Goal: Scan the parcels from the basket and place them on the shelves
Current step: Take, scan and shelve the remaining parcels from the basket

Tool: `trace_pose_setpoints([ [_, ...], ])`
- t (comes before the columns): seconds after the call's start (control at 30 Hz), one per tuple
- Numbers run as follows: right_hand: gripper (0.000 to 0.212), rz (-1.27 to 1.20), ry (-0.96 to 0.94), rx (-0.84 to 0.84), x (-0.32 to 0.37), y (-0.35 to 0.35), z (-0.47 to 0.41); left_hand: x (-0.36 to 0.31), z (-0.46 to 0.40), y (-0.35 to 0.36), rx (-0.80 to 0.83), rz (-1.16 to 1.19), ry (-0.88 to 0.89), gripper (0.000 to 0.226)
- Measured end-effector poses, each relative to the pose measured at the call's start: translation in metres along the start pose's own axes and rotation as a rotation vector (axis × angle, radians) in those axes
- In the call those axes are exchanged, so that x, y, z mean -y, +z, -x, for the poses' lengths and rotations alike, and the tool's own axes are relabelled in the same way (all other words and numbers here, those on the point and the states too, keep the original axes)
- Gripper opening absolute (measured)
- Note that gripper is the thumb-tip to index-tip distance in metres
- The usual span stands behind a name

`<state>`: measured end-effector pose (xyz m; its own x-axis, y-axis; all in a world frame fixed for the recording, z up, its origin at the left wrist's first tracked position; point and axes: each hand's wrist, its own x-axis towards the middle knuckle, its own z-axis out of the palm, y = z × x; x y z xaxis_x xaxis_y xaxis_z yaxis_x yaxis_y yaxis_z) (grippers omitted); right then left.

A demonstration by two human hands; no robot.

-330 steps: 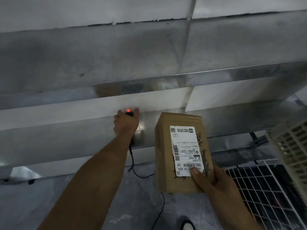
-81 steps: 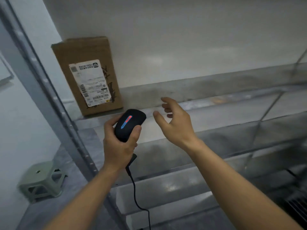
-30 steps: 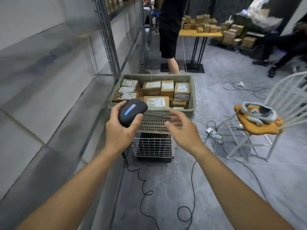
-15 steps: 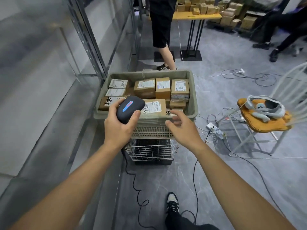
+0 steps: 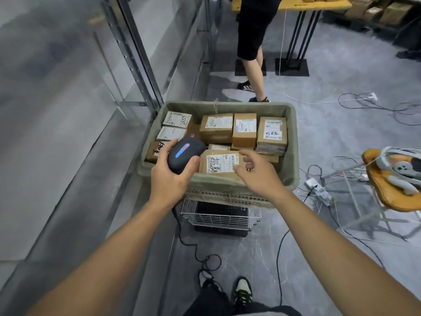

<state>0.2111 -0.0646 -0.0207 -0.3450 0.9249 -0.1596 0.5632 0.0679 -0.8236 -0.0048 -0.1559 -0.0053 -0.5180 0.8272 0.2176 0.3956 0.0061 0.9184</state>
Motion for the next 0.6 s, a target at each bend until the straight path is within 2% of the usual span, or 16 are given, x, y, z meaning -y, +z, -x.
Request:
trace_pose_setpoints([
  [0.47, 0.055, 0.262, 0.067, 0.076, -0.023, 0.031, -0.108, 0.069, -0.079, 0.007, 0.081, 0.064, -0.067, 0.056],
  [0.6, 0.059, 0.315, 0.078, 0.146, -0.037, 0.033, -0.131, 0.077, -0.087, 0.011, 0.092, 0.066, -0.104, 0.059],
])
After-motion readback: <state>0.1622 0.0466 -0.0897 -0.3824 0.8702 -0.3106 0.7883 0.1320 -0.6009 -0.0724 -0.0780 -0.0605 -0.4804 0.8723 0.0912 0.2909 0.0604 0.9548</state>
